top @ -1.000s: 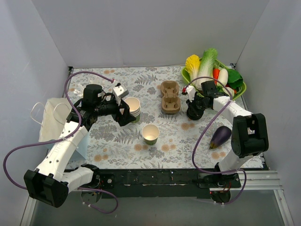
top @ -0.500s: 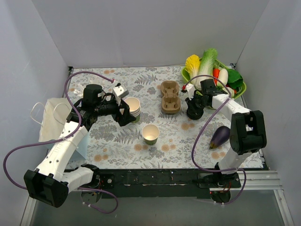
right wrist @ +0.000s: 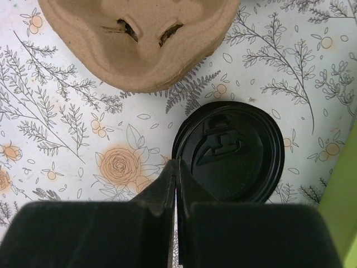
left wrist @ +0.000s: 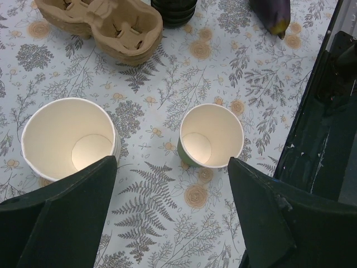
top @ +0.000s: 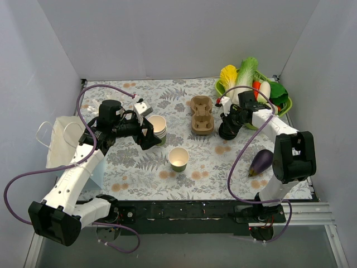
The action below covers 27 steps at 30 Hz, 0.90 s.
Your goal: Pack the takeout coffee
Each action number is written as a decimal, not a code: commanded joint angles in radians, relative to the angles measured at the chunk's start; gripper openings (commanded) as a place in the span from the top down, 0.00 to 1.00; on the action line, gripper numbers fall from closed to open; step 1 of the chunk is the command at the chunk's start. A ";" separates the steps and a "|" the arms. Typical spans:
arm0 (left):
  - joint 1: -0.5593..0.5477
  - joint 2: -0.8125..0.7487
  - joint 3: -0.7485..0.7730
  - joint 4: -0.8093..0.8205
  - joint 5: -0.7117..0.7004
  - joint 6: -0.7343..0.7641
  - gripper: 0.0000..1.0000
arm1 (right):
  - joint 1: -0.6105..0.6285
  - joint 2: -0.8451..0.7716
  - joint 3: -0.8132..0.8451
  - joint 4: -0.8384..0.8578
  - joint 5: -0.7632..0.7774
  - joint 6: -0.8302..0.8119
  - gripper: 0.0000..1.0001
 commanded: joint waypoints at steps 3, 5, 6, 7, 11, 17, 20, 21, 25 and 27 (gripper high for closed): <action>0.006 -0.001 -0.012 -0.016 0.021 0.026 0.19 | -0.006 -0.105 0.047 -0.035 0.004 0.014 0.99; 0.003 -0.002 -0.013 -0.016 0.015 0.037 0.19 | -0.009 -0.128 0.047 -0.035 0.004 0.014 0.99; 0.002 -0.004 -0.013 -0.017 0.016 0.047 0.19 | -0.008 -0.135 0.046 -0.038 -0.007 0.014 0.99; 0.000 -0.005 -0.012 -0.019 0.021 0.055 0.20 | -0.009 -0.147 0.047 -0.045 -0.013 0.015 0.99; -0.012 0.002 0.002 -0.048 0.026 0.089 0.20 | -0.008 -0.188 0.035 -0.044 -0.028 0.021 0.99; -0.020 0.013 0.016 -0.067 0.021 0.092 0.20 | -0.008 -0.136 0.001 -0.018 -0.016 0.017 0.71; -0.020 0.009 0.020 -0.067 0.027 0.081 0.20 | -0.008 -0.083 0.009 -0.022 -0.028 0.000 0.64; -0.018 0.006 0.022 -0.068 0.029 0.081 0.20 | -0.009 -0.070 0.012 -0.022 -0.027 -0.002 0.62; -0.020 0.006 0.026 -0.080 0.023 0.084 0.20 | -0.008 -0.026 0.034 -0.027 -0.024 -0.012 0.57; -0.018 0.006 0.022 -0.080 0.024 0.083 0.20 | -0.008 -0.018 0.041 -0.025 -0.025 -0.014 0.57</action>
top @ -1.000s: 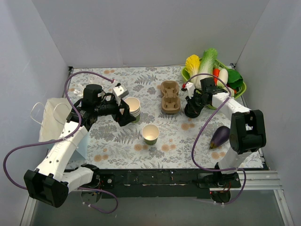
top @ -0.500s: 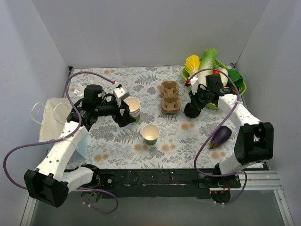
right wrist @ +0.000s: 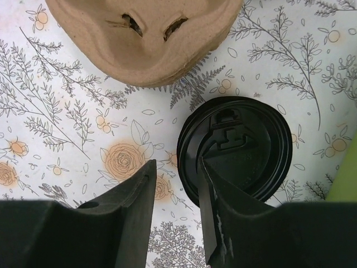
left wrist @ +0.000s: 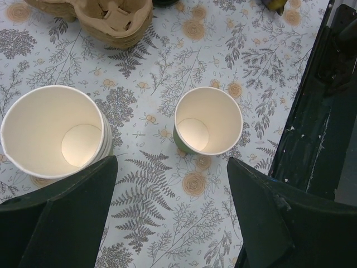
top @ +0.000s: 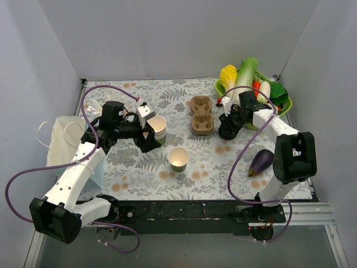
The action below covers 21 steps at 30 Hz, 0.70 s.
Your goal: Pack the takeout coffee
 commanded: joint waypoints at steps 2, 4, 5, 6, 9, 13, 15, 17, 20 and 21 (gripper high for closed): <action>-0.005 -0.016 0.020 -0.013 0.019 0.006 0.20 | -0.002 0.020 0.037 0.008 -0.018 -0.020 0.57; -0.003 -0.017 0.020 -0.015 0.019 0.006 0.20 | -0.002 0.029 0.036 0.006 -0.020 -0.019 0.58; -0.005 -0.016 0.020 -0.015 0.019 0.006 0.20 | -0.004 0.032 0.036 0.008 -0.020 -0.017 0.58; -0.005 -0.016 0.020 -0.013 0.020 0.006 0.20 | -0.002 0.034 0.036 0.006 -0.021 -0.015 0.59; -0.003 -0.011 0.022 -0.010 0.023 0.008 0.20 | -0.002 0.042 0.033 0.009 -0.024 -0.017 0.64; -0.003 -0.011 0.022 -0.010 0.023 0.005 0.20 | -0.004 0.042 0.036 0.009 -0.027 -0.015 0.73; -0.005 -0.013 0.022 -0.009 0.025 0.005 0.20 | -0.002 0.043 0.042 0.008 -0.026 -0.015 0.76; -0.005 -0.011 0.022 -0.009 0.023 0.003 0.20 | -0.004 0.040 0.048 0.005 -0.026 -0.018 0.79; -0.003 -0.010 0.020 -0.010 0.026 0.003 0.20 | -0.004 0.037 0.054 -0.003 -0.027 -0.018 0.82; -0.003 -0.010 0.022 -0.010 0.025 0.003 0.20 | -0.004 0.035 0.060 -0.006 -0.027 -0.019 0.83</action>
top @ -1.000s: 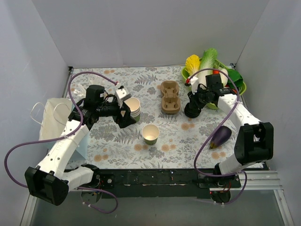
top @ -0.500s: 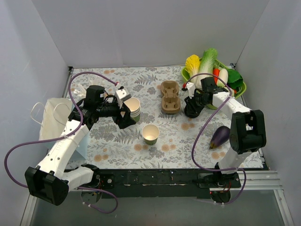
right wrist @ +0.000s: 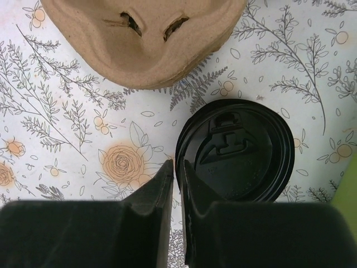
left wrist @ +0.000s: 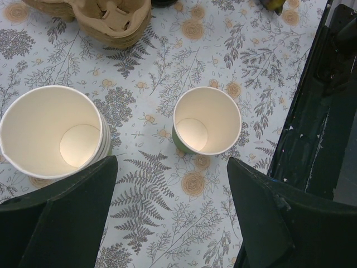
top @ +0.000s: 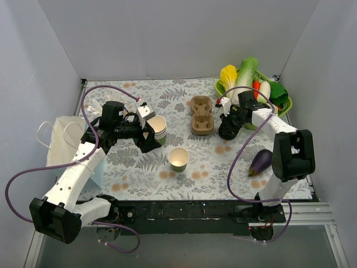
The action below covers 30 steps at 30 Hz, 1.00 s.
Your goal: Pack the takeout coffee
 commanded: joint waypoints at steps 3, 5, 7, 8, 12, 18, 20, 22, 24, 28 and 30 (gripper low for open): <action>-0.005 -0.010 0.020 -0.004 0.023 0.005 0.20 | -0.004 -0.011 0.057 -0.010 -0.020 -0.005 0.87; -0.005 -0.008 0.019 -0.002 0.026 0.005 0.20 | -0.004 -0.011 0.062 -0.013 -0.020 -0.008 0.90; -0.003 -0.008 0.020 -0.002 0.028 0.002 0.20 | -0.004 -0.007 0.064 -0.014 -0.017 -0.005 0.91; -0.005 -0.008 0.020 -0.001 0.029 0.002 0.20 | -0.002 -0.005 0.065 -0.016 -0.017 -0.003 0.91; -0.005 -0.010 0.016 -0.001 0.026 0.004 0.20 | -0.002 0.006 0.065 -0.014 -0.011 0.007 0.78; -0.005 -0.008 0.016 -0.001 0.026 0.004 0.20 | -0.004 0.015 0.074 -0.019 -0.006 0.007 0.76; -0.005 -0.010 0.016 -0.001 0.024 0.002 0.20 | -0.002 0.020 0.073 -0.019 -0.006 0.007 0.76; -0.005 -0.008 0.014 -0.001 0.024 0.002 0.20 | -0.004 0.021 0.071 -0.021 -0.006 0.008 0.78; -0.005 -0.010 0.014 -0.001 0.026 0.002 0.20 | -0.004 0.020 0.070 -0.021 -0.006 0.009 0.81; -0.005 -0.011 0.014 -0.001 0.026 0.001 0.20 | -0.002 0.018 0.068 -0.021 -0.010 0.009 0.85; -0.005 -0.014 0.013 -0.001 0.024 0.002 0.20 | -0.004 0.024 0.071 -0.022 -0.001 0.014 0.84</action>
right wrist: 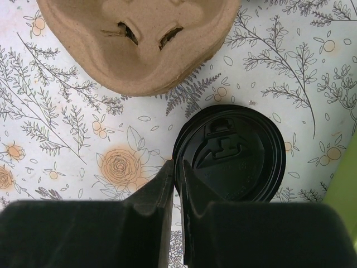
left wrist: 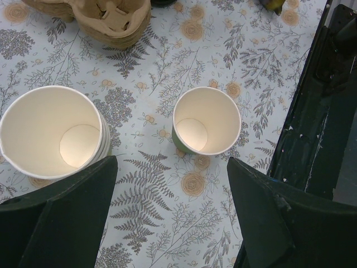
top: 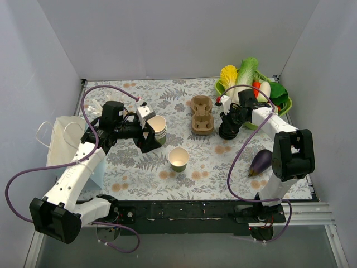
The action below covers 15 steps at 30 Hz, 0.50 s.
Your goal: Pack the takeout coffee
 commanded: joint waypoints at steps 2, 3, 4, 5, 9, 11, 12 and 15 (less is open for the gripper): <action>-0.004 -0.016 0.013 -0.001 0.023 0.001 0.20 | -0.002 0.021 0.042 -0.017 0.001 0.013 0.83; -0.003 -0.016 0.013 -0.001 0.021 0.001 0.20 | -0.004 0.028 0.042 -0.018 0.000 0.014 0.83; -0.003 -0.018 0.011 -0.002 0.021 0.001 0.20 | -0.004 0.031 0.042 -0.020 0.000 0.014 0.83; -0.004 -0.021 0.010 -0.002 0.020 0.001 0.20 | -0.002 0.031 0.043 -0.020 0.001 0.014 0.83; -0.004 -0.025 0.007 -0.005 0.017 0.003 0.20 | -0.002 0.032 0.045 -0.021 0.001 0.019 0.84; -0.004 -0.027 0.007 -0.005 0.017 0.003 0.20 | -0.002 0.032 0.048 -0.021 0.000 0.022 0.85; -0.004 -0.027 0.005 -0.005 0.017 0.001 0.20 | -0.002 0.032 0.049 -0.021 -0.002 0.022 0.87; -0.003 -0.027 0.005 -0.005 0.017 0.003 0.20 | -0.002 0.025 0.051 -0.024 -0.003 0.024 0.89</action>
